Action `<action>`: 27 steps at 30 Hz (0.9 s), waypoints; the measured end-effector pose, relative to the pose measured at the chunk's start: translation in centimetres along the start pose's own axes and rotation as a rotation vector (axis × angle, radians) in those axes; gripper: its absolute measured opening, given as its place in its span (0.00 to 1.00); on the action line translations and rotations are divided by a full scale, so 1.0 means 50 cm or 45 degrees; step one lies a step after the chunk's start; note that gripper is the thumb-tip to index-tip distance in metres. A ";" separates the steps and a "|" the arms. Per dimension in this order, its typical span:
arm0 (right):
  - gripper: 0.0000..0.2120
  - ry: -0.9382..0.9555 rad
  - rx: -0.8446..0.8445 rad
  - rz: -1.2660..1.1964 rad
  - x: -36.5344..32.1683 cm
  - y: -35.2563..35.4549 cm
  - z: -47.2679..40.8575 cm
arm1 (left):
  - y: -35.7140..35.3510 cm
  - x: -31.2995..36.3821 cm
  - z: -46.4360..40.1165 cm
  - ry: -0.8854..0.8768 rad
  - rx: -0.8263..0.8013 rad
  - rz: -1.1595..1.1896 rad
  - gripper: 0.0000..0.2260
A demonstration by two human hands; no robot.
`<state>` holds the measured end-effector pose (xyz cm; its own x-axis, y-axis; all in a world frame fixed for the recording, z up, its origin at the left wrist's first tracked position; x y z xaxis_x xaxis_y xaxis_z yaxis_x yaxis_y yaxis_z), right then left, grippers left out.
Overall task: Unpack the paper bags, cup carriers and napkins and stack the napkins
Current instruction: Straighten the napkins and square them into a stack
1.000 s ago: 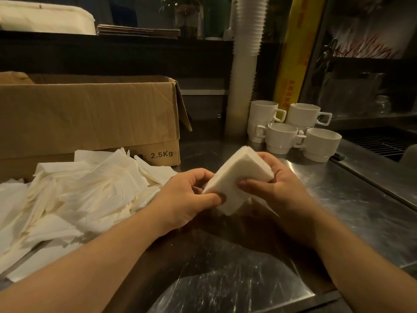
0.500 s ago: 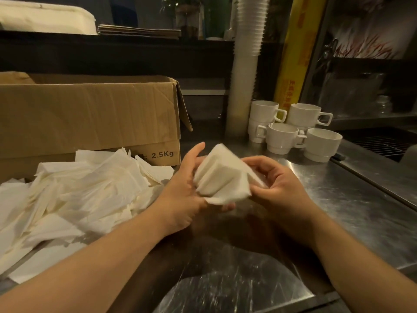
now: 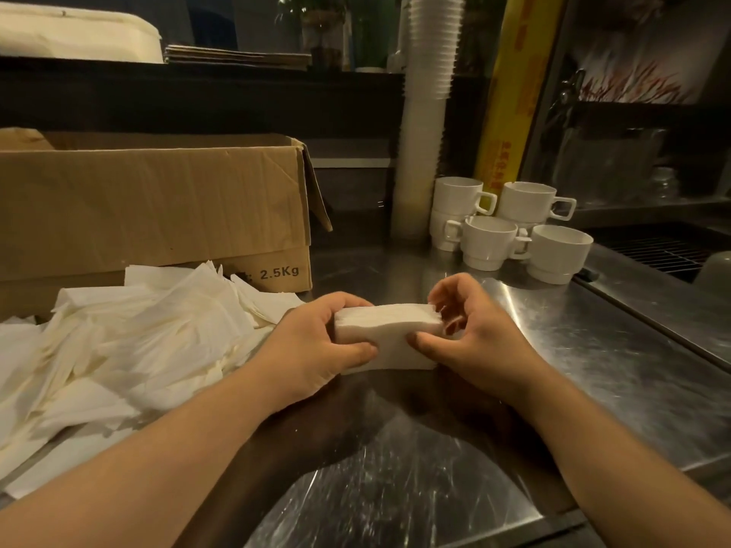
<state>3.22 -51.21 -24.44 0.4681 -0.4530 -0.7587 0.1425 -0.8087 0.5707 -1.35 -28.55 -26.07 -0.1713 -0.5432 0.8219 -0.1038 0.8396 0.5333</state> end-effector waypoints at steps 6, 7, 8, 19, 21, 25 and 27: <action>0.15 -0.017 0.109 0.018 0.001 0.006 0.002 | 0.001 -0.002 -0.001 0.014 0.067 -0.003 0.20; 0.14 -0.037 0.084 0.032 0.002 0.006 0.002 | 0.001 -0.003 -0.001 0.019 0.070 -0.003 0.20; 0.14 -0.065 0.050 0.042 0.003 0.006 0.001 | 0.000 -0.003 -0.002 0.026 0.073 -0.001 0.20; 0.15 -0.121 -0.073 0.043 0.006 0.003 -0.002 | -0.001 -0.007 -0.008 0.034 0.071 -0.005 0.23; 0.14 -0.113 -0.089 0.031 0.007 0.003 -0.002 | 0.000 -0.006 -0.007 0.031 0.069 0.000 0.23; 0.13 -0.110 -0.102 0.005 0.008 0.002 -0.004 | -0.001 -0.005 -0.007 0.045 0.065 0.020 0.23; 0.13 -0.108 -0.089 0.000 0.008 0.002 -0.005 | -0.001 -0.006 -0.008 0.054 0.063 0.026 0.24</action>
<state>3.66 -51.36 -24.62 0.3931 -0.4856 -0.7808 0.2045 -0.7818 0.5891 -0.93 -28.42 -26.25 -0.1326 -0.5252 0.8406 -0.1493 0.8490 0.5069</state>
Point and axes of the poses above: each hand's wrist, its own z-axis away from the middle knuckle, its own y-axis out of the back of the hand, x = y × z, the point moved 1 cm from there along -z, towards the middle knuckle
